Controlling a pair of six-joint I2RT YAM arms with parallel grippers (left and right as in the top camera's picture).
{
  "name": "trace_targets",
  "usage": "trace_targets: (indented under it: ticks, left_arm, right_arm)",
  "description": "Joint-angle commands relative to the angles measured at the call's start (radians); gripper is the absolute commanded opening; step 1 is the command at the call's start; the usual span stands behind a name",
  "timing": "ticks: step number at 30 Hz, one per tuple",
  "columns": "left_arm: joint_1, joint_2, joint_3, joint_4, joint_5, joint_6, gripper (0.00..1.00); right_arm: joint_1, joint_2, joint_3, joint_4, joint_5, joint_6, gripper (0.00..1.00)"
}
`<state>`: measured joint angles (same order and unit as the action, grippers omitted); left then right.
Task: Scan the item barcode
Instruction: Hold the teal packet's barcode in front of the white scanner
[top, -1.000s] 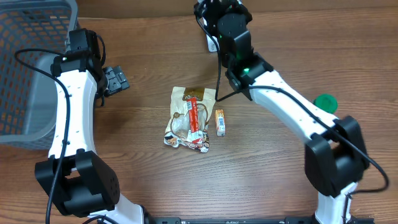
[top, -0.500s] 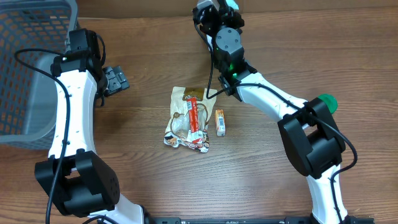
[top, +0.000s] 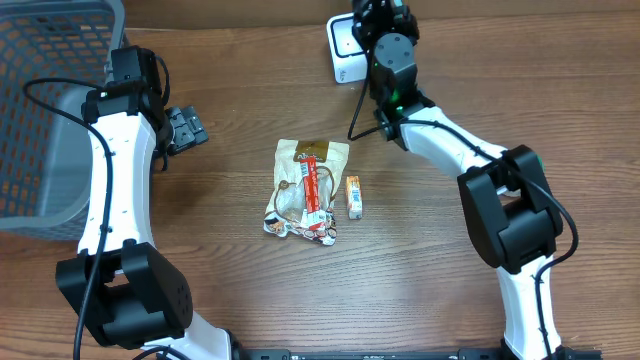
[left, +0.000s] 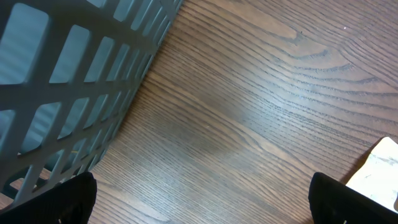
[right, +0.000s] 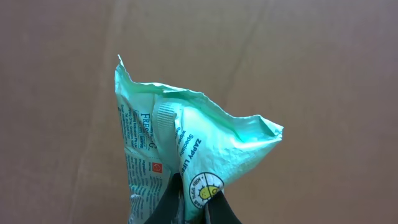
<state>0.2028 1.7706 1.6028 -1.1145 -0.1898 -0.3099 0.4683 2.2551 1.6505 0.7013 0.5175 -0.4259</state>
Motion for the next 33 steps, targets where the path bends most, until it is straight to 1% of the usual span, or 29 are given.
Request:
trace_targets:
  ticks: [1,10,14,19,30,33]
  left_arm:
    - [-0.007,-0.026,0.016,0.000,0.007,0.018,1.00]
    - [-0.007,-0.026,0.016,0.000,0.007,0.018,1.00]
    - [-0.007,-0.026,0.016,0.000,0.007,0.018,1.00]
    - [-0.007,-0.026,0.016,0.000,0.007,0.018,1.00]
    - [-0.007,-0.026,0.016,0.000,0.007,0.018,1.00]
    - [-0.007,-0.026,0.016,0.000,0.007,0.018,1.00]
  right_arm:
    - [0.002,0.017,0.034,0.011,-0.034,0.071,0.04]
    - [0.011,0.084,0.040,0.003,-0.041,0.009,0.04]
    - [0.024,0.107,0.040,0.011,-0.041,-0.079,0.04]
    - [0.054,0.131,0.040,0.056,-0.041,-0.258,0.04]
    - [0.080,0.160,0.040,0.021,-0.047,-0.329,0.04]
    - [0.081,0.196,0.040,0.024,-0.043,-0.408,0.04]
